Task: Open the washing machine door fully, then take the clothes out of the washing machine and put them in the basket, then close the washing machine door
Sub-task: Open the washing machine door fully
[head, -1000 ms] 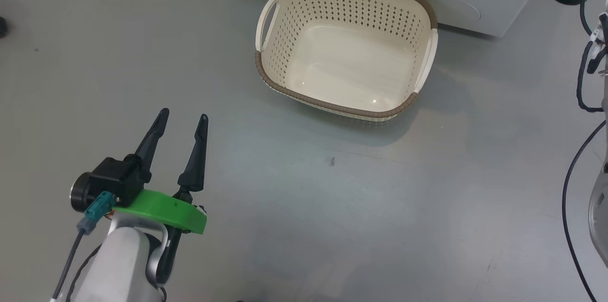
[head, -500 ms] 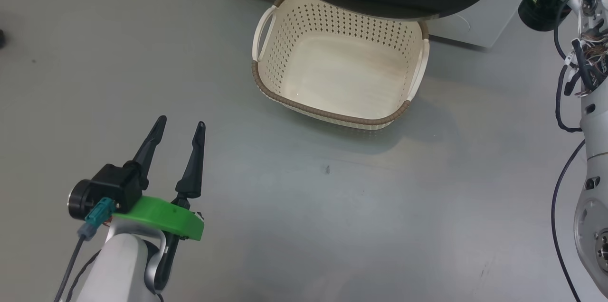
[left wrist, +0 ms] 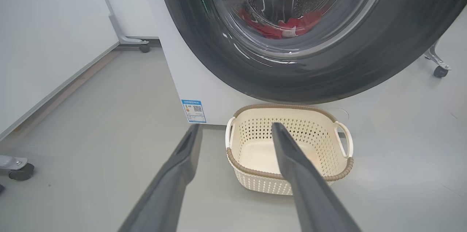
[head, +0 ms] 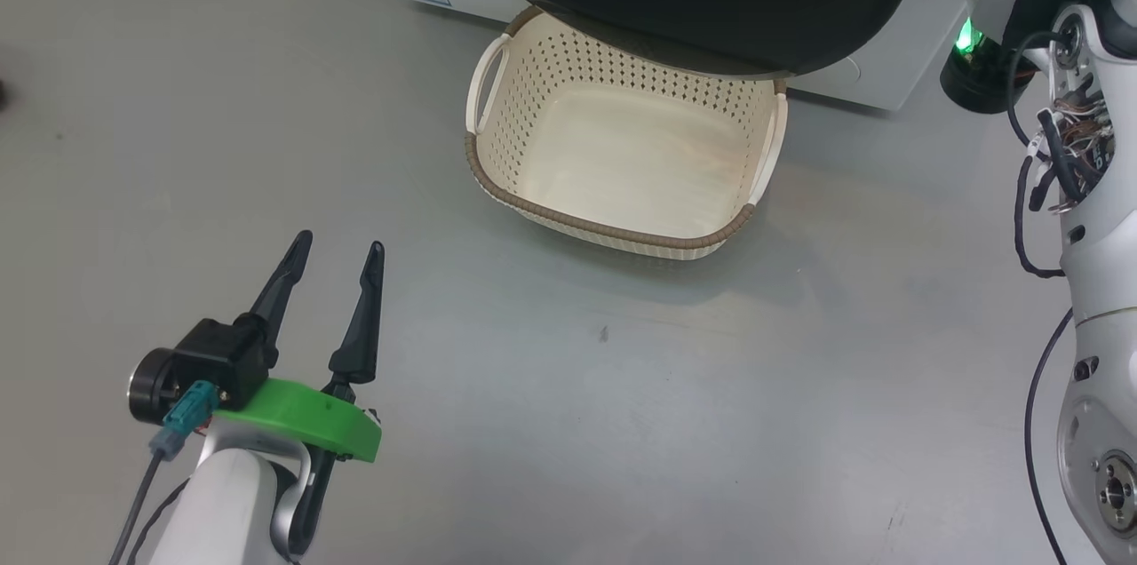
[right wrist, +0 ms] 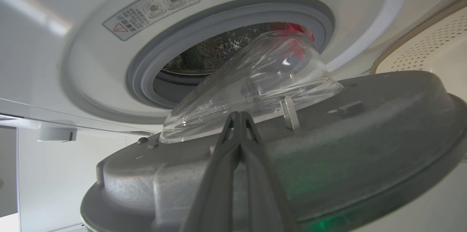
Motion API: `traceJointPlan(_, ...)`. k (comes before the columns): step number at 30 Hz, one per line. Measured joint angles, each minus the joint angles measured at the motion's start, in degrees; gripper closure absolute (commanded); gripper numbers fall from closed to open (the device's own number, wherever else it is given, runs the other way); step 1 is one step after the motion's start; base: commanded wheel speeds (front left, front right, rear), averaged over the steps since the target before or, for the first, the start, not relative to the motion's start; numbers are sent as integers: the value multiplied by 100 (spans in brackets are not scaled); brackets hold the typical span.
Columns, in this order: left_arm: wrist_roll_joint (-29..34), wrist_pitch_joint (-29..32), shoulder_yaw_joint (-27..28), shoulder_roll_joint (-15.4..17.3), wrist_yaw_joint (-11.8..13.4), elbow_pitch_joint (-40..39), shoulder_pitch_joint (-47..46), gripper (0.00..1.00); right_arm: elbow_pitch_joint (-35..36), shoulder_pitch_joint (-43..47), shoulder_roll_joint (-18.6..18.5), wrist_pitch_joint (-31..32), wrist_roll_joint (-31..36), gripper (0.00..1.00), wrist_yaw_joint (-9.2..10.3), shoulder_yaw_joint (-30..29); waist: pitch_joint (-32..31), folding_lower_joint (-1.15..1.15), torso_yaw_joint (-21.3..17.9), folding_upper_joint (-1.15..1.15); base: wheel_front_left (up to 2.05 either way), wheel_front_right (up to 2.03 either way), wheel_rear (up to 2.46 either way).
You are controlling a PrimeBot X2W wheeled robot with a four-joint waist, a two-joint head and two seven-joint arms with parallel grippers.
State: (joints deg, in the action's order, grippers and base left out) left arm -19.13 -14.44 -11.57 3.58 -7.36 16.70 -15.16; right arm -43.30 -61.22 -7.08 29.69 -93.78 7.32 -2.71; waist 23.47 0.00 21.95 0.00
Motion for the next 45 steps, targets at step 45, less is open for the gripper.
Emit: traceJointPlan(45, 375, 0, 579, 119, 0, 3, 791, 0, 1471, 2277, -962, -1426, 2997, 100, -1379, 1695, -1061, 0, -842, 0, 0, 0, 0)
